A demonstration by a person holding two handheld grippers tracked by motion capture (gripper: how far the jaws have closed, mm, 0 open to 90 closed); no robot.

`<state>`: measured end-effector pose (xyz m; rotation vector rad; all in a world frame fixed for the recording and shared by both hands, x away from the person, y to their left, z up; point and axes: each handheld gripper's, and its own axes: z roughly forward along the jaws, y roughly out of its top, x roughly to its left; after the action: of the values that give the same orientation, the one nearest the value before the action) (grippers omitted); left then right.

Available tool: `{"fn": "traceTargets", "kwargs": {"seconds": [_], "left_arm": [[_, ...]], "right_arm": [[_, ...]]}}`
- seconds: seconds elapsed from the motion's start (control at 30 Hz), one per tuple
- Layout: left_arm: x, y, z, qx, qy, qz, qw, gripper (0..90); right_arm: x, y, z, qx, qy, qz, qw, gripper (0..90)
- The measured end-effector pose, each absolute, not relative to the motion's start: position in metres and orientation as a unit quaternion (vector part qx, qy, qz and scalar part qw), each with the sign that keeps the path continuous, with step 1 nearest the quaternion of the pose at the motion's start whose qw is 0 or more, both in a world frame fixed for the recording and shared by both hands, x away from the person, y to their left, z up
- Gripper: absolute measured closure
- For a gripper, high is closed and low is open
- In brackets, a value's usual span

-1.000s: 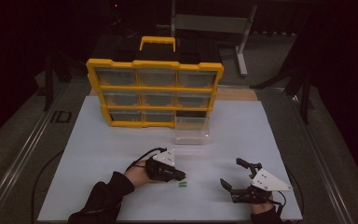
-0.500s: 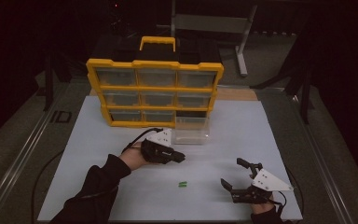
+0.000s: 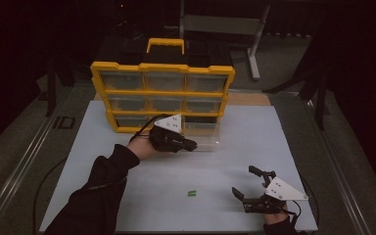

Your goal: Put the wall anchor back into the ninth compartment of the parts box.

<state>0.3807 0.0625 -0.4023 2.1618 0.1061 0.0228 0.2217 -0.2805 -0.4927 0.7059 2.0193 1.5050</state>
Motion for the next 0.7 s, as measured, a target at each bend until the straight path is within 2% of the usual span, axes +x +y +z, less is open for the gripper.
{"fn": "traceTargets", "kwargs": {"seconds": [0.23, 0.7], "left_arm": [[0.400, 0.069, -0.389, 0.863, 0.070, 0.017, 0.501, 85.2], [0.415, 0.051, -0.400, 0.863, 0.100, 0.032, 0.494, 85.1]], "right_arm": [[0.223, -0.281, -0.493, 0.260, 0.745, 0.557, 0.260, 9.1], [0.222, -0.281, -0.493, 0.259, 0.744, 0.558, 0.260, 9.1]]}}
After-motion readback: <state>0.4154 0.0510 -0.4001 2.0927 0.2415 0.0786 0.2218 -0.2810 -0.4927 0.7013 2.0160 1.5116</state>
